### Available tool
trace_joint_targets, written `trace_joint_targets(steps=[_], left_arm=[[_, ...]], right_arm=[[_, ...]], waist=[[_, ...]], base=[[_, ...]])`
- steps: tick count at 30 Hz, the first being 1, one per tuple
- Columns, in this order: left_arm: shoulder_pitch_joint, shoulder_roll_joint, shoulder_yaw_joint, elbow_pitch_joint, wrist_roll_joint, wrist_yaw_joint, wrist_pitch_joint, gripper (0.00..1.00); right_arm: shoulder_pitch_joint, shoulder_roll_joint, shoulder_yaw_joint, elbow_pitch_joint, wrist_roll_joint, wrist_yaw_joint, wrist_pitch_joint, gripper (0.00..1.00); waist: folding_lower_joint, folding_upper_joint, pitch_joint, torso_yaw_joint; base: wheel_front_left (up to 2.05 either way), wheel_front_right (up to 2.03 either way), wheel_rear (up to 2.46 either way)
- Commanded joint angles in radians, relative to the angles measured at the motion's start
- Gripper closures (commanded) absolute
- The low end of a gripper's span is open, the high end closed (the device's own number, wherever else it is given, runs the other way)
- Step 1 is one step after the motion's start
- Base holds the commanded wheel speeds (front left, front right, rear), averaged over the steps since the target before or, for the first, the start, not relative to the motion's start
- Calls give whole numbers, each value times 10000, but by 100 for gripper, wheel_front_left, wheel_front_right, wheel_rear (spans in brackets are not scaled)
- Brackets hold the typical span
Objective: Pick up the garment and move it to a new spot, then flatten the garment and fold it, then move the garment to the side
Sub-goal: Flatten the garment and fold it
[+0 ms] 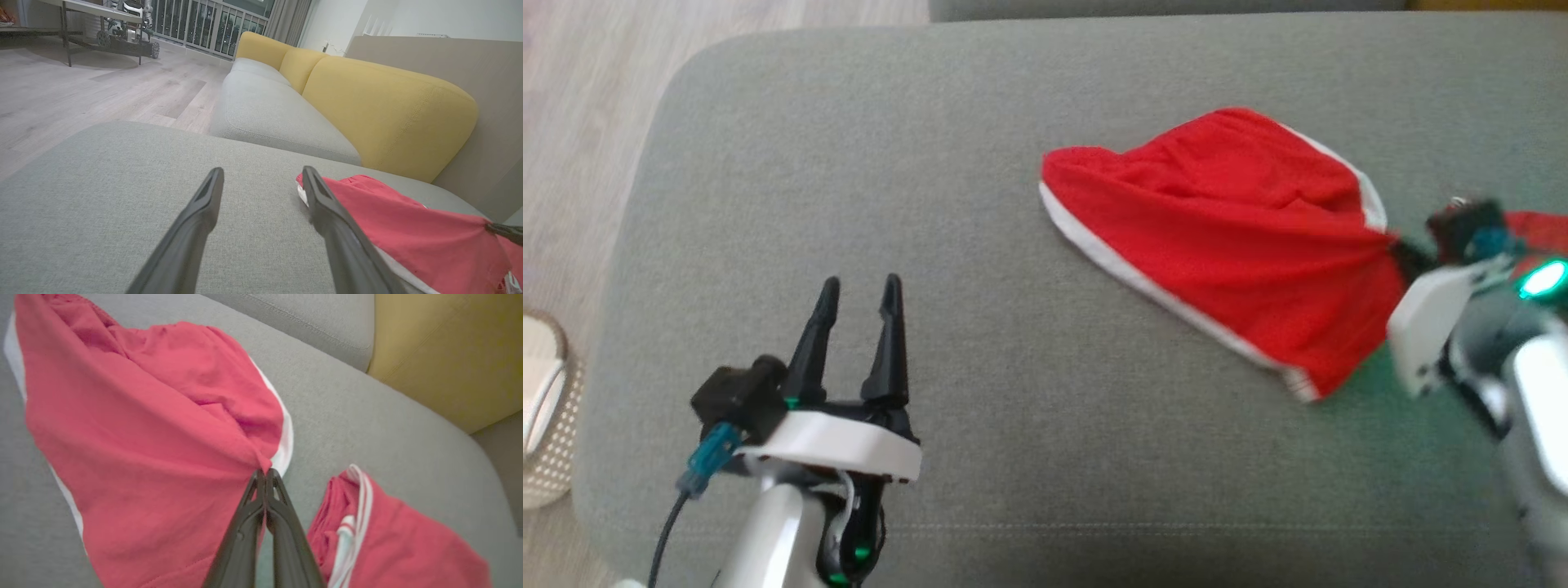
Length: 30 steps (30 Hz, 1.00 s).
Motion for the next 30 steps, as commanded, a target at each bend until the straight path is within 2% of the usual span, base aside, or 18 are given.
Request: trace_joint_targets(steps=[1,5,10,11,12,16,20,26,30], left_arm=[[-561,38,235,-267,-43,-36,-51,0],[-658,38,116,-201,-67,-58,-51,0],[-711,38,66,-146,-47,-62,-51,0],[-728,38,66,-143,-46,-56,-51,0],[-752,38,67,-139,-48,-48,-51,0],[-813,38,128,-123,-65,-15,-51,0],[-782,38,234,-122,-83,-9,-51,0],[-774,38,202,-203,-151,26,-51,0],[-715,38,256,-245,-97,29,-51,0]], right_arm=[[-608,-436,247,-137,-241,-4,-56,100],[-1443,-866,530,737,-502,-4,-540,100],[-2310,-766,748,2044,-721,-4,-1312,100],[-2435,-674,696,2302,-734,-4,-1455,27],[-2546,-587,644,2537,-782,-4,-1587,0],[-2704,-146,454,3130,-988,-4,-2154,0],[-2423,446,-12,3089,-883,-4,-2871,0],[-1154,1147,-801,1932,-587,-4,-4094,0],[-393,1614,-1019,946,-284,-4,-4437,0]], waist=[[0,0,135,160],[0,0,312,343],[0,0,435,404],[0,0,454,394],[0,0,473,378],[0,0,432,174],[0,0,326,-177],[0,0,137,-677],[0,0,42,-956]], base=[[0,0,0],[0,0,0],[0,0,0],[0,0,0],[0,0,0],[0,0,0],[0,0,0],[0,0,0],[0,0,0]])
